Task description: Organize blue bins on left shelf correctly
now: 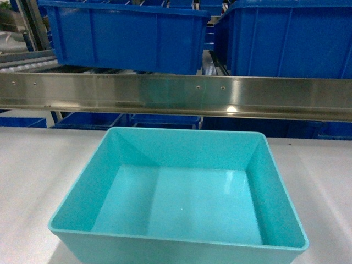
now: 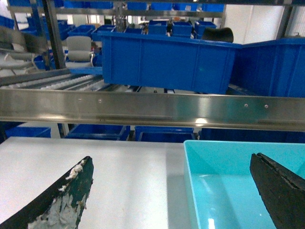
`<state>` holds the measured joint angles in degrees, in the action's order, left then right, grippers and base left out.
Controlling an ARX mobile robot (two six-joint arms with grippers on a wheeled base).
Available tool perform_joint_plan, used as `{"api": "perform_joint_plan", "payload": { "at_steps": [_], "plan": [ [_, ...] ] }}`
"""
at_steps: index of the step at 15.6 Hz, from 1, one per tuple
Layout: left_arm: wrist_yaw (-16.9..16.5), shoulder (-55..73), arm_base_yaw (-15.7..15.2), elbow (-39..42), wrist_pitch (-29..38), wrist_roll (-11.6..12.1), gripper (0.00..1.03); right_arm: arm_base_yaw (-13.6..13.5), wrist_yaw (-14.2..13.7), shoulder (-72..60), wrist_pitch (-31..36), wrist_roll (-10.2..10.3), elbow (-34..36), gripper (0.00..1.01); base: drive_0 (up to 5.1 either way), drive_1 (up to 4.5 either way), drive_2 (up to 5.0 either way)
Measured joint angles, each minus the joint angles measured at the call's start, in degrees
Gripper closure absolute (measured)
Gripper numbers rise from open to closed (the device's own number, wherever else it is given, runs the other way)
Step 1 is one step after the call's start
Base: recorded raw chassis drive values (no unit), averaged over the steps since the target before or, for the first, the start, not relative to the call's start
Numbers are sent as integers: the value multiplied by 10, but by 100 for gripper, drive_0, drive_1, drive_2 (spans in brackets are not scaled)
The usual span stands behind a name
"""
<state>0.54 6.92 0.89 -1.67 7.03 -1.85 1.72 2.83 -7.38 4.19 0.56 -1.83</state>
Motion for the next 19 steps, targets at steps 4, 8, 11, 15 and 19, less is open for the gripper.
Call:
{"api": "perform_joint_plan", "payload": {
  "at_steps": [4, 8, 11, 15, 19],
  "plan": [
    [62, 346, 23, -75, 197, -51, 5, -90, -9, -272, 112, 26, -129, 3, 0, 0, 0],
    [100, 611, 69, -154, 262, -54, 5, -117, -14, -505, 142, 39, -205, 3, 0, 0, 0],
    [119, 719, 68, -224, 261, -58, 5, -139, -7, -619, 110, 40, -284, 3, 0, 0, 0],
    [116, 781, 65, -259, 252, -59, 5, -145, -5, -706, 94, 37, -328, 3, 0, 0, 0],
    [121, 786, 68, -264, 240, -66, 5, -145, 11, -726, 90, 31, -329, 3, 0, 0, 0]
  ]
}}
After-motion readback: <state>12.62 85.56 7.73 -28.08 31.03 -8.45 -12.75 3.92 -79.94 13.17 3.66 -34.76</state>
